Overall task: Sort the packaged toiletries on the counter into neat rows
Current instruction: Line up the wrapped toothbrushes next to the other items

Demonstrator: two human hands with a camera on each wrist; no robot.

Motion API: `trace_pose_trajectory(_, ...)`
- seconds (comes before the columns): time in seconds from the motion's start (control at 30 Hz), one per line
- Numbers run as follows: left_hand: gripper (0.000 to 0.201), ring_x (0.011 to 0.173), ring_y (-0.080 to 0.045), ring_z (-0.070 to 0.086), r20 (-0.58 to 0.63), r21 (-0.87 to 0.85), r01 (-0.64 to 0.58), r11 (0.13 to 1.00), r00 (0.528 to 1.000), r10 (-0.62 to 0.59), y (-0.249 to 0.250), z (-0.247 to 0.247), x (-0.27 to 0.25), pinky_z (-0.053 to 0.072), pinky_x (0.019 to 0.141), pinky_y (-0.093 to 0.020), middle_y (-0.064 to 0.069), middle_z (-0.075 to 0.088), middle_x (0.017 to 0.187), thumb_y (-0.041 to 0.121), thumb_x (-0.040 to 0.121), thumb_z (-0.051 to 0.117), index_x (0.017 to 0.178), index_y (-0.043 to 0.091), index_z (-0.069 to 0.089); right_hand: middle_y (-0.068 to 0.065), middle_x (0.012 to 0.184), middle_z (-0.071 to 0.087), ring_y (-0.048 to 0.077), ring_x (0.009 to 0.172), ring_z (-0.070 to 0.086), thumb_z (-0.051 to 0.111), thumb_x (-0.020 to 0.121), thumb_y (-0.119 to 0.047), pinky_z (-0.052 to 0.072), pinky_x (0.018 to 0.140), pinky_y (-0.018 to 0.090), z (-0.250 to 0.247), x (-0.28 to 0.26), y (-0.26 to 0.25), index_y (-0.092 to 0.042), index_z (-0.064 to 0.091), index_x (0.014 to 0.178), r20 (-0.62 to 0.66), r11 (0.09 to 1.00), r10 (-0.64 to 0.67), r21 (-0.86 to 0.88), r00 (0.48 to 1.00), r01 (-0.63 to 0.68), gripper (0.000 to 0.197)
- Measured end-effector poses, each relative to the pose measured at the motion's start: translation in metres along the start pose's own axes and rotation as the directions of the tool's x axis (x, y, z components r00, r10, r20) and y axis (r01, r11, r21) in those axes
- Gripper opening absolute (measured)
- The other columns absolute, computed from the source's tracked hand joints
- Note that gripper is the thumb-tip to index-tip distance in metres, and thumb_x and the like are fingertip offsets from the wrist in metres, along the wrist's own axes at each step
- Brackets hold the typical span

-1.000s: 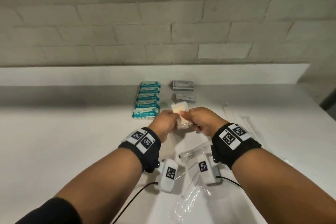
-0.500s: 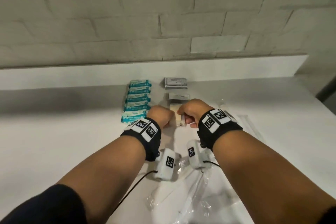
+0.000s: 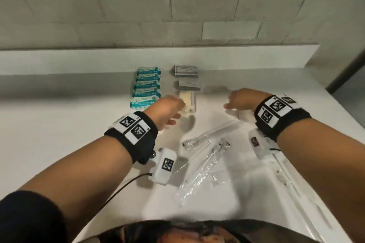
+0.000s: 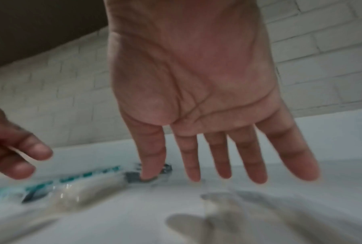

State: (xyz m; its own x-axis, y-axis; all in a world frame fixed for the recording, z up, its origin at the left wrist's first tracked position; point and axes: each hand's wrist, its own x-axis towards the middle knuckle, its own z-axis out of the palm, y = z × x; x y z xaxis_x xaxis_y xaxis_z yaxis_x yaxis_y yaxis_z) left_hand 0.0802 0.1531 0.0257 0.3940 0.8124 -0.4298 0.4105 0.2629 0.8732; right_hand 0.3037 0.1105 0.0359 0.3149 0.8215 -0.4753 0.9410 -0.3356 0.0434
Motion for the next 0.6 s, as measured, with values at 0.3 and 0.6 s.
trace_pose_trajectory(0.3,0.063,0.114,-0.021,0.055,0.179,0.701,-0.189,0.688,0.980,0.087,-0.040,0.050,-0.032,0.047,0.100,-0.036,-0.003,0.055,0.129,0.037,0.076,0.073,0.132,0.017,0.052,-0.003,0.123,0.057,0.014,0.107,0.054,0.066,0.087,-0.026,0.041,0.087,0.025,0.043,-0.080,-0.007,-0.025,0.064,0.117,-0.250,0.940,-0.305,0.077,0.919,0.333,0.030)
trace_pose_trajectory(0.6,0.026,0.094,-0.026,0.060,0.122,0.829,-0.102,0.549,0.993,0.000,-0.040,0.051,-0.055,0.049,0.077,-0.031,-0.011,0.062,0.104,0.014,0.088,0.053,0.109,0.003,0.061,0.001,0.104,0.054,0.022,0.095,0.050,0.067,0.069,-0.004,0.034,0.069,0.027,0.087,-0.122,-0.040,-0.021,0.058,0.106,-0.135,0.822,-0.502,-0.384,0.854,0.422,0.042)
